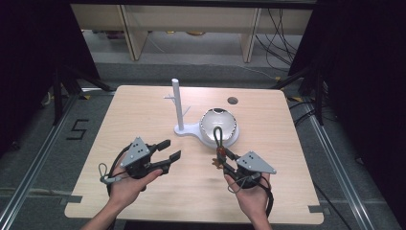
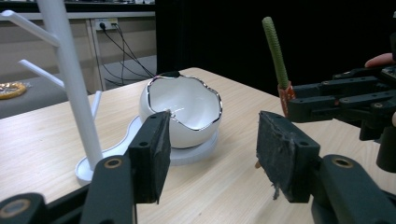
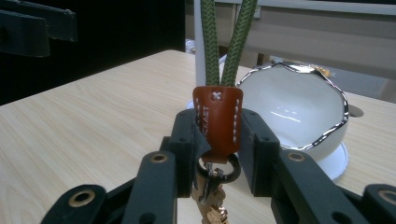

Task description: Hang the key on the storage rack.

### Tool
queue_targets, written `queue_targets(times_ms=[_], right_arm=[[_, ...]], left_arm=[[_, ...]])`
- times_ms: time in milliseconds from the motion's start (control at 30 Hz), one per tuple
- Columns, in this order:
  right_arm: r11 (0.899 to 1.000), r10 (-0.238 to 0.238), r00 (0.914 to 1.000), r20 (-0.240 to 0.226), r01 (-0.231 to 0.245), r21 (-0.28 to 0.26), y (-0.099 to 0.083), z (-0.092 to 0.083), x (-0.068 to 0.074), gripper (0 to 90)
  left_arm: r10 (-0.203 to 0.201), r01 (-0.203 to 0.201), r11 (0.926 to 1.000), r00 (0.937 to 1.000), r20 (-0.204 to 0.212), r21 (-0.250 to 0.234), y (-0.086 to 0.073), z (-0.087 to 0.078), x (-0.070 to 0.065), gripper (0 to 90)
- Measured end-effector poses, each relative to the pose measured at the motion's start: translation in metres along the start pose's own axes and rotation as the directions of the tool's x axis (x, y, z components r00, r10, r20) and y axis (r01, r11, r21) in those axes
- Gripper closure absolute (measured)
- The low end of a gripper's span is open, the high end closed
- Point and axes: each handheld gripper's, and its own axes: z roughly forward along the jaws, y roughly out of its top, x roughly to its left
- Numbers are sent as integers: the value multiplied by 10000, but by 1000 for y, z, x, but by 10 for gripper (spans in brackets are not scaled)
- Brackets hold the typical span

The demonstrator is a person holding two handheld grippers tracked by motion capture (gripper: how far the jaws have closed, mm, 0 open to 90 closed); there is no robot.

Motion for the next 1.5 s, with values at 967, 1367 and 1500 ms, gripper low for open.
queue_targets(times_ms=[967,1367,1500], right_arm=[[9996,-3,9992,-407,-9,-299,10,11,18,697],[9989,-276,9979,-582,254,-391,11,14,20,697],[9997,3,9986,-532,-17,-254,11,13,23,696]], left_arm=[[-400,399,9992,9932,1093,31,22,37,-18,646],[-576,591,9982,9886,1392,-68,28,46,-23,678],[-604,617,9981,9883,1404,-49,29,49,-24,697]])
